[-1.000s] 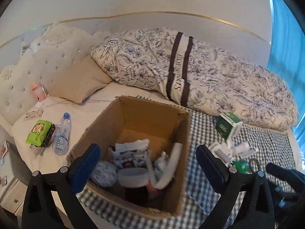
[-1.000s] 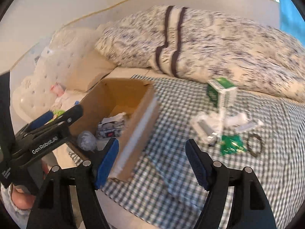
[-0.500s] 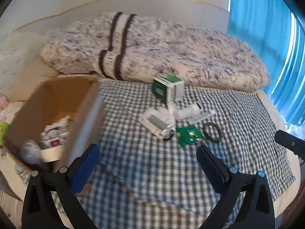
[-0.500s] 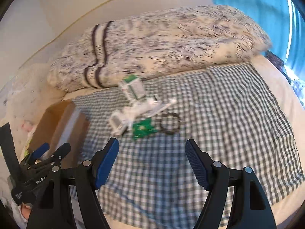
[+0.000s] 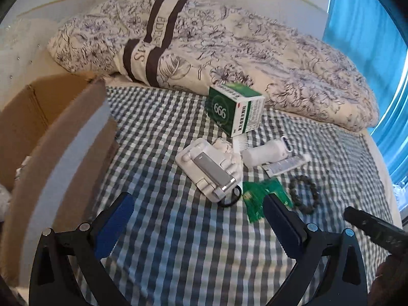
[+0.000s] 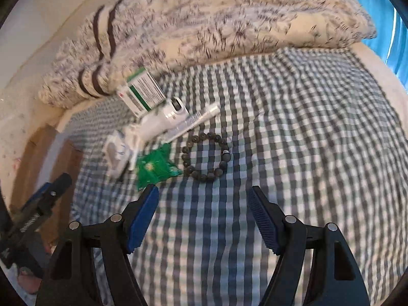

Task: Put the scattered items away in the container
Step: 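Grasp the bead bracelet with the right gripper while the left grasps the green packet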

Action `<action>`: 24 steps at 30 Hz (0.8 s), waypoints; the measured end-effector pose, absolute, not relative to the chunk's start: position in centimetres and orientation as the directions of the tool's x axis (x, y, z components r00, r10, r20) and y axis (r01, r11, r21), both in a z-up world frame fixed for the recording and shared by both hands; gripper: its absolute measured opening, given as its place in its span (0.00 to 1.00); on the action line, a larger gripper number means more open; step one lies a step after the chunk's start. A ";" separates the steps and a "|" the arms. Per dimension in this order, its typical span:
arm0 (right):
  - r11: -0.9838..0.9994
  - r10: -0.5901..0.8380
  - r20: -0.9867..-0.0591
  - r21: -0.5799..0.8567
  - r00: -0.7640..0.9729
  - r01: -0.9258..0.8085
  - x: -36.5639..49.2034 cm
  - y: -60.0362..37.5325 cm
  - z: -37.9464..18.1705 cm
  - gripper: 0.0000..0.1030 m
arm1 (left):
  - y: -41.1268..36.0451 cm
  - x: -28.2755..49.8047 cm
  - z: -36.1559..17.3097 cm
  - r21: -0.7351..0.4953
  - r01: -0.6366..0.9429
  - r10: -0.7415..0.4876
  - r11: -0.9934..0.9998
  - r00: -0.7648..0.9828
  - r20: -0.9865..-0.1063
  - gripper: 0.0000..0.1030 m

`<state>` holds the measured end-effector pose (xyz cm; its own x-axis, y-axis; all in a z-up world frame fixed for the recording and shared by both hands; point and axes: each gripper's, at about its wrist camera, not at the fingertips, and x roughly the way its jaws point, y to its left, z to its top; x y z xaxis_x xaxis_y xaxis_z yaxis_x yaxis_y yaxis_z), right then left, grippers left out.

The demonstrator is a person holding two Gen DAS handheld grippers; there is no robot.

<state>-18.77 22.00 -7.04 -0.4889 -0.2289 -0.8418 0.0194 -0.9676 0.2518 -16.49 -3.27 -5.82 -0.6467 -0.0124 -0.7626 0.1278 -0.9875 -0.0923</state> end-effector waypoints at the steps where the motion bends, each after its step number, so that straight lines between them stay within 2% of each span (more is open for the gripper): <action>1: -0.968 -0.223 -0.849 0.251 -0.478 0.006 -19.6 22.1 -7.8 0.70 | -3.2 -17.2 -6.2 -0.087 0.130 -0.017 -0.988 -0.642 -0.767 1.00; 5: -0.971 -0.194 -0.869 0.236 -0.454 -0.037 -22.7 22.2 -10.1 0.70 | -3.1 -19.6 -7.7 -0.088 0.134 -0.016 -0.987 -0.629 -0.777 1.00; 7: -0.975 -0.175 -0.877 0.217 -0.447 -0.045 -23.9 22.0 -11.0 0.70 | -2.4 -20.2 -8.2 -0.118 0.099 0.030 -0.988 -0.628 -0.777 1.00; 8: -0.976 -0.170 -0.880 0.213 -0.443 -0.049 -24.4 22.0 -11.4 0.66 | -1.7 -20.3 -8.3 -0.130 0.061 0.061 -0.990 -0.639 -0.767 1.00; 10: -0.976 -0.159 -0.892 0.205 -0.423 -0.066 -25.4 21.8 -12.5 0.54 | -0.2 -20.1 -8.6 -0.109 -0.003 0.084 -0.994 -0.657 -0.750 1.00; 12: -0.980 -0.128 -0.897 0.179 -0.424 -0.083 -25.7 21.6 -13.0 0.40 | 1.6 -20.0 -9.3 -0.037 -0.043 0.056 -0.998 -0.662 -0.748 1.00; 14: -0.988 -0.092 -0.896 0.136 -0.435 -0.069 -25.7 21.0 -13.0 0.33 | 2.6 -20.0 -10.2 0.012 -0.041 0.018 -0.999 -0.664 -0.747 1.00; 15: -0.992 -0.070 -0.896 0.111 -0.439 -0.067 -25.6 20.8 -13.0 0.20 | 2.8 -20.1 -10.7 0.010 -0.048 0.024 -0.999 -0.656 -0.754 1.00; 16: -0.994 -0.051 -0.896 0.090 -0.441 -0.067 -25.5 20.6 -13.0 0.14 | 3.0 -20.1 -11.1 0.001 -0.056 0.036 -0.998 -0.647 -0.762 1.00; 17: -0.994 -0.046 -0.896 0.084 -0.442 -0.066 -25.5 20.7 -13.0 0.11 | 3.1 -20.1 -11.3 -0.006 -0.063 0.045 -0.998 -0.642 -0.765 1.00; 24: -0.972 -0.116 -0.847 0.204 -0.520 -0.116 -23.2 24.8 -10.0 0.11 | 4.8 -19.8 -11.0 -0.045 -0.160 0.138 -0.986 -0.640 -0.755 1.00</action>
<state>-23.16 24.84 -10.03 -0.5195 -0.1158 -0.8466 -0.1160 -0.9721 0.2041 -19.81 4.79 -11.00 -0.6405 0.1383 -0.7554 -0.1598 -0.9861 -0.0451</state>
